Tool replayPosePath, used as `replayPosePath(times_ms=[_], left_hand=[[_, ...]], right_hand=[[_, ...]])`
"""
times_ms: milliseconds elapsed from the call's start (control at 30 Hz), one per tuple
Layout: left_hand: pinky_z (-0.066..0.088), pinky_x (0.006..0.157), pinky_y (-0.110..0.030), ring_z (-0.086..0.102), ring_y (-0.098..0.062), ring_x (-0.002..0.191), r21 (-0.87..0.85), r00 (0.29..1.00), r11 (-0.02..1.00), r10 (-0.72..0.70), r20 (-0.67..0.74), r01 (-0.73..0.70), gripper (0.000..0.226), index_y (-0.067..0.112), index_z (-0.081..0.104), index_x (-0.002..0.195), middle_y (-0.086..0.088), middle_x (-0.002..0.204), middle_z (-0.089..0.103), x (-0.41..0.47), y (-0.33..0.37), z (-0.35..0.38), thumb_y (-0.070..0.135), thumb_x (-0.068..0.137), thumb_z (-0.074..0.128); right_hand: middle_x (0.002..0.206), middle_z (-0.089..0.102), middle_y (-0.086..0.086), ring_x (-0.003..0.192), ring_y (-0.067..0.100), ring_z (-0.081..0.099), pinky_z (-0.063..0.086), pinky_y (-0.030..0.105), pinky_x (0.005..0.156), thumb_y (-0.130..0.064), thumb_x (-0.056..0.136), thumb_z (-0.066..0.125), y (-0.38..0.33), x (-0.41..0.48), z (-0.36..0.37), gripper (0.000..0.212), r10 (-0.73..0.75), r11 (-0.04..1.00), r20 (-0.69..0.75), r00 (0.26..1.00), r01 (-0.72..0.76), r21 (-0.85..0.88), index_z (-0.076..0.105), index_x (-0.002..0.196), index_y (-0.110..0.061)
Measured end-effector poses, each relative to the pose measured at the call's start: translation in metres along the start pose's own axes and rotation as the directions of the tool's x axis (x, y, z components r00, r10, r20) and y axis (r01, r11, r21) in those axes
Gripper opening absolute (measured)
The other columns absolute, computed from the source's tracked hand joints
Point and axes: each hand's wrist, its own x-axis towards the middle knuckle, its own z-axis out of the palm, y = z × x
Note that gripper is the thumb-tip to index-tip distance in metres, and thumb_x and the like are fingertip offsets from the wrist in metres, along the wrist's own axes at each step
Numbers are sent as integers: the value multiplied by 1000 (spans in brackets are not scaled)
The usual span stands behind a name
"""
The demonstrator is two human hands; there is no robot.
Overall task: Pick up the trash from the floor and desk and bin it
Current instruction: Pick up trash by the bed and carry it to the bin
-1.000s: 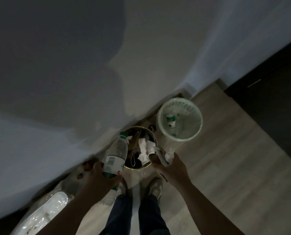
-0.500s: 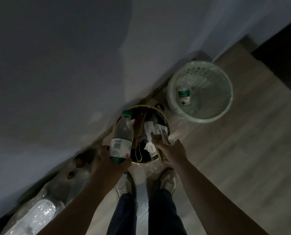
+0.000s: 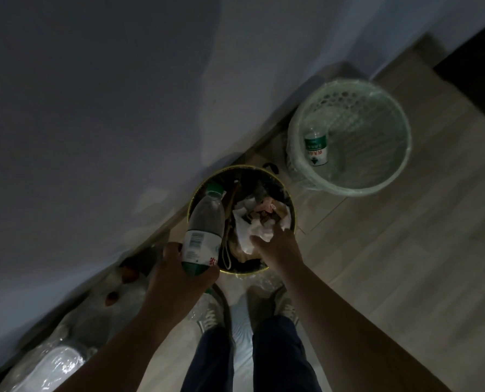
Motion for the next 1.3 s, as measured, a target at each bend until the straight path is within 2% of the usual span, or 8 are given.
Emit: replayPosePath(times_ms=[167, 533, 667, 767, 833, 1067, 1167, 1300], left_hand=[[46, 52, -15, 57, -2, 78, 26, 999, 999, 41, 19, -41, 56, 19, 41, 113, 3, 100, 56, 1, 3, -4, 23, 73, 79], [45, 50, -20, 63, -13, 74, 177, 996, 981, 69, 54, -77, 48, 14, 52, 105, -3, 90, 62, -6, 44, 3, 41, 73, 76], [53, 64, -31, 62, -20, 86, 275, 986, 948, 135, 99, -157, 60, 14, 50, 116, -4, 99, 62, -8, 79, 15, 47, 72, 74], [44, 74, -28, 59, -25, 102, 408, 971, 883, 186, 149, -232, 74, 16, 40, 132, -6, 115, 59, -6, 117, 31, 51, 74, 70], [44, 78, -29, 58, -24, 102, 438, 959, 854, 236, 155, -281, 71, 17, 44, 127, -4, 115, 60, -1, 147, 43, 54, 72, 70], [44, 74, -28, 60, -26, 89, 368, 831, 749, 532, 163, -552, 79, 8, 56, 103, -9, 97, 61, 20, 241, 79, 67, 51, 62], [47, 76, -30, 60, -25, 88, 402, 783, 683, 595, 178, -610, 62, 5, 59, 98, -9, 94, 62, 20, 256, 84, 51, 60, 74], [53, 66, -35, 63, -32, 71, 477, 658, 504, 715, 237, -720, 43, 1, 63, 81, -14, 74, 63, 9, 245, 84, 43, 73, 54]], right_hand=[[150, 34, 13, 134, 29, 39, 38, 36, 103, -42, 91, 58, 4, -10, -6, 75, -32, 999, -27, 999, 32, 12, 25, 151, -13], [125, 58, 9, 117, 24, 54, 43, 30, 95, -36, 90, 57, 21, -54, -68, 42, -36, 997, -88, 995, 30, -65, 53, 127, -16], [127, 59, 8, 116, 21, 56, 46, 32, 96, -30, 88, 60, 34, -67, -104, 43, 1, 1000, -102, 995, 1, 25, 54, 128, -17], [126, 60, 7, 114, 18, 57, 48, 30, 94, -29, 90, 61, 44, -73, -131, 41, 16, 998, -120, 993, -9, 61, 54, 128, -16], [125, 61, 7, 113, 17, 58, 48, 29, 93, -29, 90, 62, 50, -76, -147, 41, 21, 996, -130, 991, -9, 89, 54, 128, -16], [127, 61, 7, 114, 17, 58, 46, 27, 92, -30, 92, 60, 75, -81, -194, 42, 48, 987, -177, 983, -20, 158, 52, 132, -16], [127, 61, 8, 114, 18, 58, 45, 24, 90, -30, 93, 59, 84, -83, -201, 42, 57, 982, -184, 981, -23, 187, 52, 132, -15], [127, 61, 8, 113, 17, 58, 46, 25, 91, -31, 93, 59, 91, -92, -205, 43, 78, 975, -182, 980, -37, 221, 51, 132, -16]])
